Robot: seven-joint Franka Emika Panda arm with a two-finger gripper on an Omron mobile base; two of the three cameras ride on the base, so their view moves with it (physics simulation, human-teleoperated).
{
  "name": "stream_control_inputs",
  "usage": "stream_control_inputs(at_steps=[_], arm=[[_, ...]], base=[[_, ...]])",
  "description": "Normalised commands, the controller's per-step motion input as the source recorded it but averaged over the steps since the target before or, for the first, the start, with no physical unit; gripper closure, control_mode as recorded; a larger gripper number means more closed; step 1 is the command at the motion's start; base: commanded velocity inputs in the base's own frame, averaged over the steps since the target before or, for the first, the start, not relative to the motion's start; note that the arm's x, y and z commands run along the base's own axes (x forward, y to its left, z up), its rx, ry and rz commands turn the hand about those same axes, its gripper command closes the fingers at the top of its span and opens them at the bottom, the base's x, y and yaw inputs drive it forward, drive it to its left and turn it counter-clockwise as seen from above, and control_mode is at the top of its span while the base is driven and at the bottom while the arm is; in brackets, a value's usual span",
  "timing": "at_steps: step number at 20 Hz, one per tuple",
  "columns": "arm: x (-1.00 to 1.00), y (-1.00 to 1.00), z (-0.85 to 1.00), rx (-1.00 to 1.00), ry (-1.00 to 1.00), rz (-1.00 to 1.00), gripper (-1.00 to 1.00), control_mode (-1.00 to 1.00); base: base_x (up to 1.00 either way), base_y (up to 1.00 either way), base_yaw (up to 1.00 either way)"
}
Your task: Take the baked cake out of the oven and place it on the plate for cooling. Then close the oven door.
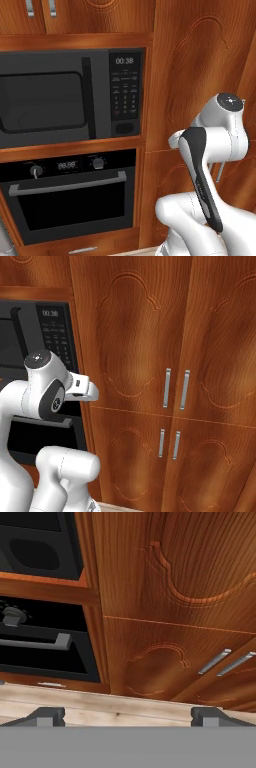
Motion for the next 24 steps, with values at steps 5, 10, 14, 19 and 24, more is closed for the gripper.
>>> stream_control_inputs(at_steps=[5, 10, 14, 19, 24], arm=[[0.0, 0.0, 0.0, 0.0, 0.0, 0.0, -1.0, 1.0], [0.0, 0.0, 0.0, 0.0, 0.0, 0.0, -1.0, -1.0], [0.0, 0.0, 0.0, 0.0, 0.0, 0.0, -1.0, -1.0], [-0.04, 0.0, 0.0, 0.02, -0.01, 0.0, -1.0, -1.0], [-0.35, 0.13, -0.2, 0.01, 0.07, 0.0, -1.0, -1.0]], base=[[0.0, 0.0, 0.0], [0.0, 0.0, 0.0], [0.0, 0.0, 0.0], [0.0, 0.0, 0.0], [0.0, 0.0, 0.0]])
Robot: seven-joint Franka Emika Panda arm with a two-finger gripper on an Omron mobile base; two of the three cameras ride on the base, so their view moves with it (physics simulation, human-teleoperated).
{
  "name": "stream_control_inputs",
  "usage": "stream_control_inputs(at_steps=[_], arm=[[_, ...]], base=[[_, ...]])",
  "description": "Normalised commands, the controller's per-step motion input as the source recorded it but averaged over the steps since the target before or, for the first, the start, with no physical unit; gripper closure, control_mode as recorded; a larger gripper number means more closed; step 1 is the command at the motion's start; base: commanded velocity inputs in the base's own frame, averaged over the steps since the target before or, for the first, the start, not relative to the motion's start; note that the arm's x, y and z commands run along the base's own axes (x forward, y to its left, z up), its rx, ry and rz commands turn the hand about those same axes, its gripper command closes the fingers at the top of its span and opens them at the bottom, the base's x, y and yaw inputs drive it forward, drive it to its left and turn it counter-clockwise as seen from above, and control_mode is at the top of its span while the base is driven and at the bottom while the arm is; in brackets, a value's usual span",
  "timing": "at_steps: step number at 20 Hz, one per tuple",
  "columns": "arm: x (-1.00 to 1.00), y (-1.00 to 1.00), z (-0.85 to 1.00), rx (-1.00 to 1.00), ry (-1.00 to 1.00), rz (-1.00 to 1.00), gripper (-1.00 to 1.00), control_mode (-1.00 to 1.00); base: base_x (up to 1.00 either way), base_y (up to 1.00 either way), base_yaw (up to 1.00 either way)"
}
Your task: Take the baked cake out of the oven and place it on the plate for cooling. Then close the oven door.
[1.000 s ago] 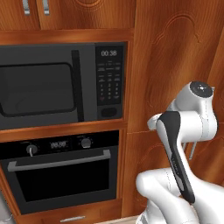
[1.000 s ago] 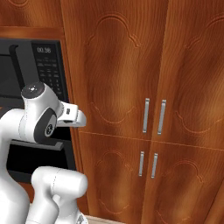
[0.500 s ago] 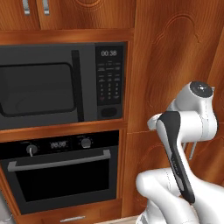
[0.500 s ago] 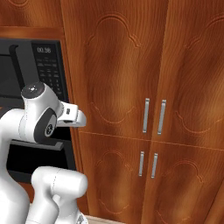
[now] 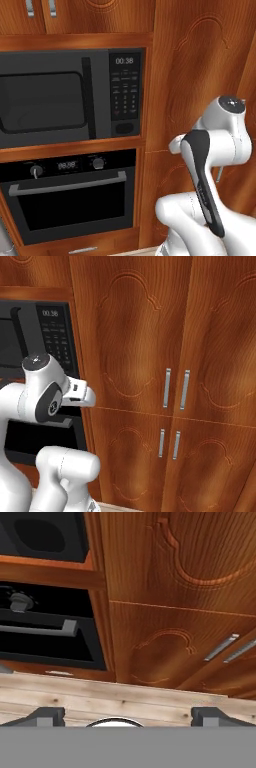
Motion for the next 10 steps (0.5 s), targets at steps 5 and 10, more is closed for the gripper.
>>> stream_control_inputs(at_steps=[5, 10], arm=[[-0.28, 0.32, -0.39, 0.0, -0.01, -0.01, -1.0, -1.0], [-0.25, 0.39, -0.3, -0.06, 0.0, 0.0, -1.0, -1.0]], base=[[0.0, 0.0, 0.0], [0.0, 0.0, 0.0]])
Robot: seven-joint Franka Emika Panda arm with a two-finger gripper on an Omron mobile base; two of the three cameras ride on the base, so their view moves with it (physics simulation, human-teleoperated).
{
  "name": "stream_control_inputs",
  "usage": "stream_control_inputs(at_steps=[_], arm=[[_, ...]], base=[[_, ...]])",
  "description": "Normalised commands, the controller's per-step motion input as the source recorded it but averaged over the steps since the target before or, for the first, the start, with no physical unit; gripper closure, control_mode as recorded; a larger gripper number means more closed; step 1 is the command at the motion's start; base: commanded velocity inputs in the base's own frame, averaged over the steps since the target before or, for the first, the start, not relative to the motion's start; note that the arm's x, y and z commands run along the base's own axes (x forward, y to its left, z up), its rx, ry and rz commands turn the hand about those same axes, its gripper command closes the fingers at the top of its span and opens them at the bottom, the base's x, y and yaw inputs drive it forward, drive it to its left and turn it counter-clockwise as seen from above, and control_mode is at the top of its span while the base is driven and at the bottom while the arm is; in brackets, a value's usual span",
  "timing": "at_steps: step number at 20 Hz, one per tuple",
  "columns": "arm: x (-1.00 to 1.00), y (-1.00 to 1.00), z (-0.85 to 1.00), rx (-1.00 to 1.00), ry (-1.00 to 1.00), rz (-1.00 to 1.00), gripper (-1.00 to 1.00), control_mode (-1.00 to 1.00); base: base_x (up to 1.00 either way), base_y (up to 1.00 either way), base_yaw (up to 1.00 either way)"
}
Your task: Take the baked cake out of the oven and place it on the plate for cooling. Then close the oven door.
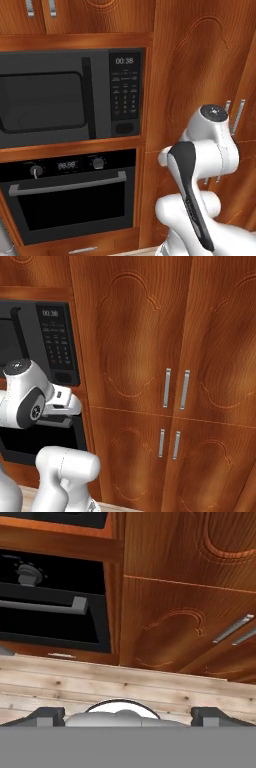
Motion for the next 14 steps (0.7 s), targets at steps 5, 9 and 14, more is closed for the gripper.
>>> stream_control_inputs(at_steps=[5, 9, 14], arm=[[-0.23, 0.53, -0.23, -0.2, -0.23, 0.04, -1.0, -1.0], [-0.24, 0.51, -0.21, -0.34, -0.26, 0.18, -1.0, -1.0], [-0.08, 0.5, -0.3, -0.28, -0.06, 0.16, -1.0, -1.0]], base=[[0.0, 0.0, 0.0], [0.0, 0.0, 0.0], [0.0, 0.0, 0.0]])
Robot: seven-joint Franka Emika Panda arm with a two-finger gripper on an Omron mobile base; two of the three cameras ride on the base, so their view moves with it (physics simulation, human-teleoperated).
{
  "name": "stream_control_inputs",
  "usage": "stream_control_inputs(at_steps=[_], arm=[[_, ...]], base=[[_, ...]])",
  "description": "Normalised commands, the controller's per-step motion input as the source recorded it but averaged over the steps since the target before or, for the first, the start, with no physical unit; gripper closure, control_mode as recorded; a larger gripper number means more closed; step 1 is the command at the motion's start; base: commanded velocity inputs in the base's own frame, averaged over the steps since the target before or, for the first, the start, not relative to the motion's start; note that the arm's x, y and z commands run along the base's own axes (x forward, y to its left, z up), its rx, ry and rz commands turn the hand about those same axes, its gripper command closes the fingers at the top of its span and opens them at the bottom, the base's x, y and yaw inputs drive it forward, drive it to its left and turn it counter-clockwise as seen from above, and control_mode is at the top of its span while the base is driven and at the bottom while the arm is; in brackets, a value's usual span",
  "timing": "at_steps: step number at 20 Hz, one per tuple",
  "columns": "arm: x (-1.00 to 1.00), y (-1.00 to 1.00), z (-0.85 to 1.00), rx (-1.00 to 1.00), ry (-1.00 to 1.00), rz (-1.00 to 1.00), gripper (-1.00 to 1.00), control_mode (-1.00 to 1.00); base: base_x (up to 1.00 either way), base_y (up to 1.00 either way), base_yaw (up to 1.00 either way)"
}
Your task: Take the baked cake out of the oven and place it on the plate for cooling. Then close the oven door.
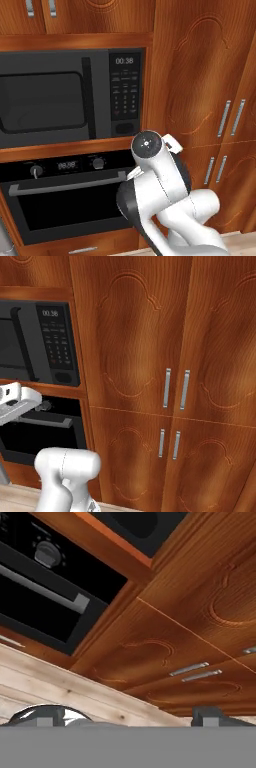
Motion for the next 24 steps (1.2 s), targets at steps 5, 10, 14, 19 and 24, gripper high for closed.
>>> stream_control_inputs(at_steps=[5, 10, 14, 19, 24], arm=[[0.0, 0.39, -0.25, -0.16, -0.06, 0.1, -1.0, -1.0], [0.0, 0.21, -0.41, -0.06, -0.2, 0.26, -1.0, -1.0], [0.15, 0.17, -0.31, -0.05, -0.08, 0.24, -1.0, -1.0], [0.17, 0.28, -0.26, -0.06, -0.02, 0.21, -1.0, -1.0], [0.22, 0.26, -0.26, -0.01, -0.03, 0.22, -1.0, -1.0]], base=[[0.0, 0.0, 0.0], [0.0, 0.0, 0.0], [0.0, 0.0, 0.0], [0.0, 0.0, 0.0], [0.0, 0.0, 0.0]])
